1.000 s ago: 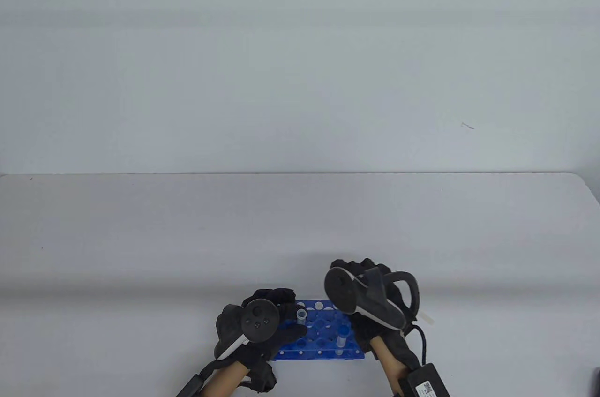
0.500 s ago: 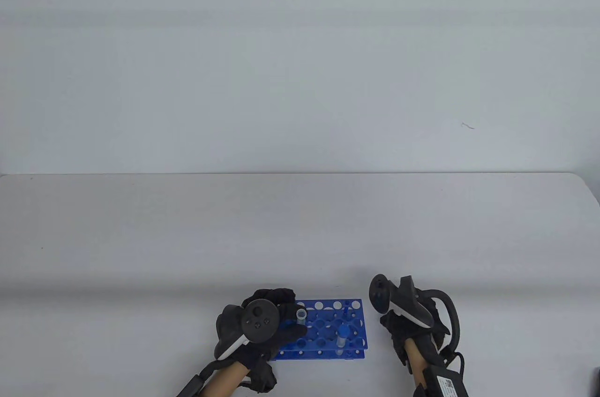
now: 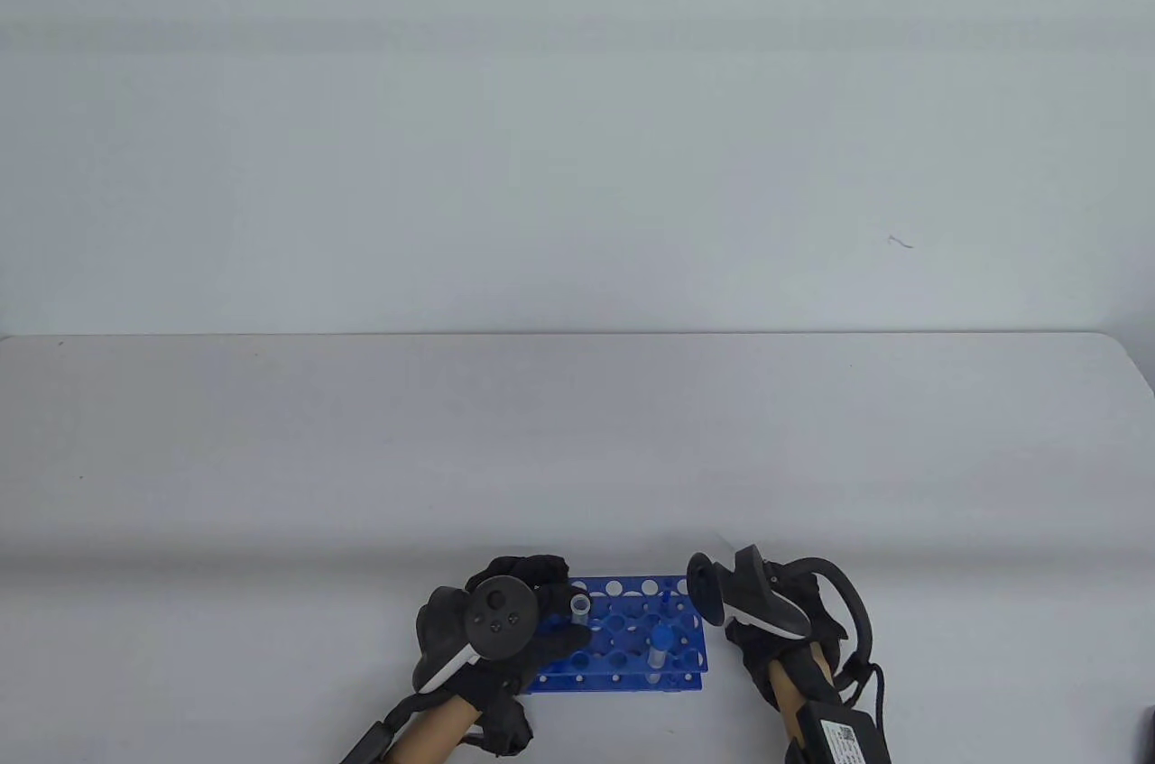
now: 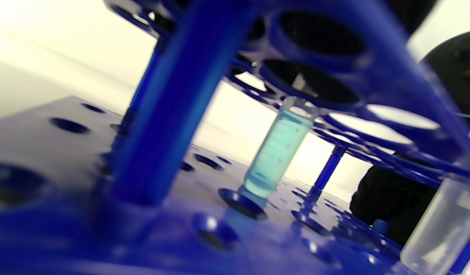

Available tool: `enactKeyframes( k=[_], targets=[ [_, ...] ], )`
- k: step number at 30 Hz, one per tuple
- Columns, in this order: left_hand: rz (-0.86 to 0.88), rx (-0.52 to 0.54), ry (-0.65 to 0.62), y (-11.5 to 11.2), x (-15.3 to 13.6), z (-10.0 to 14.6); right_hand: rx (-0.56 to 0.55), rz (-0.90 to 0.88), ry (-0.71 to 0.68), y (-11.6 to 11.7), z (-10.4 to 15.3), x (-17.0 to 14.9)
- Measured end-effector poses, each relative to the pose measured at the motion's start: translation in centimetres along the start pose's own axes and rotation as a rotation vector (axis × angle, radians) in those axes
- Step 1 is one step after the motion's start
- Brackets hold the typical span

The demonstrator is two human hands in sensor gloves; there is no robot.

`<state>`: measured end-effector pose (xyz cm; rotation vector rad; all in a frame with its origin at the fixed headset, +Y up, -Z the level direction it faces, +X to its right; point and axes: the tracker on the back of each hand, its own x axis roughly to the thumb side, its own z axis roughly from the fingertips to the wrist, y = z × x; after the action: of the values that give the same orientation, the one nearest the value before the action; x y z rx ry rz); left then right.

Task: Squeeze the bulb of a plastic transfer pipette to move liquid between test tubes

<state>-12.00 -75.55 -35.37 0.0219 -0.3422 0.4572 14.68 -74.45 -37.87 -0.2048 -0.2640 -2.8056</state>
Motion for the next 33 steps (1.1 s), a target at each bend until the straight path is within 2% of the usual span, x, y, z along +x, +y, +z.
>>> enactKeyframes(
  k=[12, 15, 17, 21, 24, 26, 30, 33],
  targets=[
    [-0.001, 0.000, 0.000, 0.0, 0.0, 0.0, 0.041, -0.073, 0.010, 0.3, 0.3, -0.8],
    [-0.001, 0.000, 0.000, 0.0, 0.0, 0.0, 0.057, -0.165, 0.029, -0.2, 0.6, -1.9],
    [-0.001, 0.000, 0.000, 0.0, 0.0, 0.0, 0.030, -0.267, 0.056, -1.1, 1.0, -3.3],
    [-0.001, 0.000, 0.000, 0.0, 0.0, 0.0, -0.127, -0.518, 0.095, -4.1, 2.9, -6.4],
    [-0.001, 0.000, 0.000, 0.0, 0.0, 0.0, -0.226, -0.724, 0.026, -6.1, 4.4, -7.6],
    [-0.001, 0.000, 0.000, 0.0, 0.0, 0.0, -0.252, -0.782, -0.036, -6.7, 5.4, -7.4],
    [0.000, -0.001, 0.000, 0.0, 0.0, 0.0, -0.270, -0.715, -0.126, -6.0, 7.3, -6.1],
    [0.000, -0.001, 0.000, 0.0, 0.0, 0.0, -0.236, -0.708, -0.175, -4.8, 7.1, -4.5]
  ],
)
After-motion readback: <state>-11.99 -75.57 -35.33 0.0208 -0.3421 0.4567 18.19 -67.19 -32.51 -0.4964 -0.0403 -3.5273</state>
